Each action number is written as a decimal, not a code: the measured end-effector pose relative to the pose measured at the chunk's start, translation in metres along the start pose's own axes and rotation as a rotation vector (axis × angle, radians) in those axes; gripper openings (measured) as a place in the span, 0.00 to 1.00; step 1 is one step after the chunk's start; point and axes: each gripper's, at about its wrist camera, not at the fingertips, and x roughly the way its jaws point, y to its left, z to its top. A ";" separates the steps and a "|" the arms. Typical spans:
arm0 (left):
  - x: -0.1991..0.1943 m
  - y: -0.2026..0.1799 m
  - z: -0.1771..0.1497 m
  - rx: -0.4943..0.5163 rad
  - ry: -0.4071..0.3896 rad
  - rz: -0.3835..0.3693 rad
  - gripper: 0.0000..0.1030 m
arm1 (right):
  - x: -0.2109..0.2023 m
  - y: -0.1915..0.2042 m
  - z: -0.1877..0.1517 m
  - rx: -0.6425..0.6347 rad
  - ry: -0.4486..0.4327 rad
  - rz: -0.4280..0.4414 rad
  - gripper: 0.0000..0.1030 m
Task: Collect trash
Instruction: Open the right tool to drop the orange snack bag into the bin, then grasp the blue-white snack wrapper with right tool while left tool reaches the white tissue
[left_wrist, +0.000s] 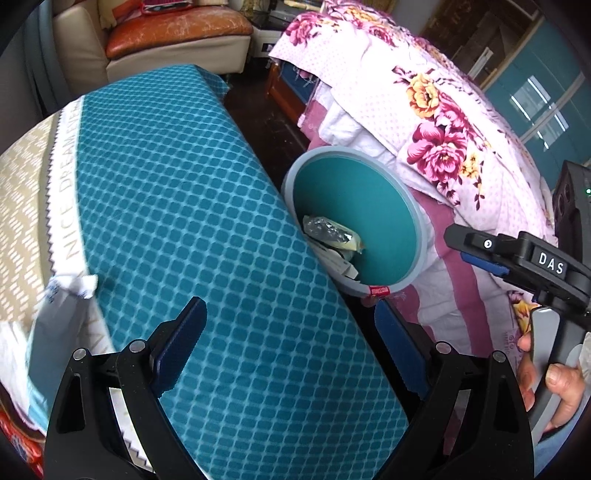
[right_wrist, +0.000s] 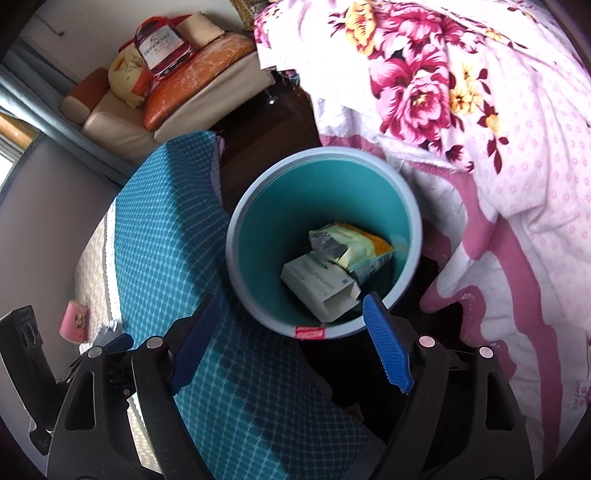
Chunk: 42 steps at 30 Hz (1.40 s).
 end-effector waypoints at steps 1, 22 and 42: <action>-0.005 0.004 -0.003 -0.006 -0.006 0.002 0.90 | -0.001 0.005 -0.003 -0.008 0.005 0.005 0.74; -0.105 0.109 -0.056 -0.140 -0.137 0.068 0.90 | 0.007 0.151 -0.057 -0.272 0.107 0.062 0.74; -0.147 0.243 -0.104 -0.280 -0.152 0.204 0.90 | 0.094 0.278 -0.095 -0.411 0.345 0.180 0.74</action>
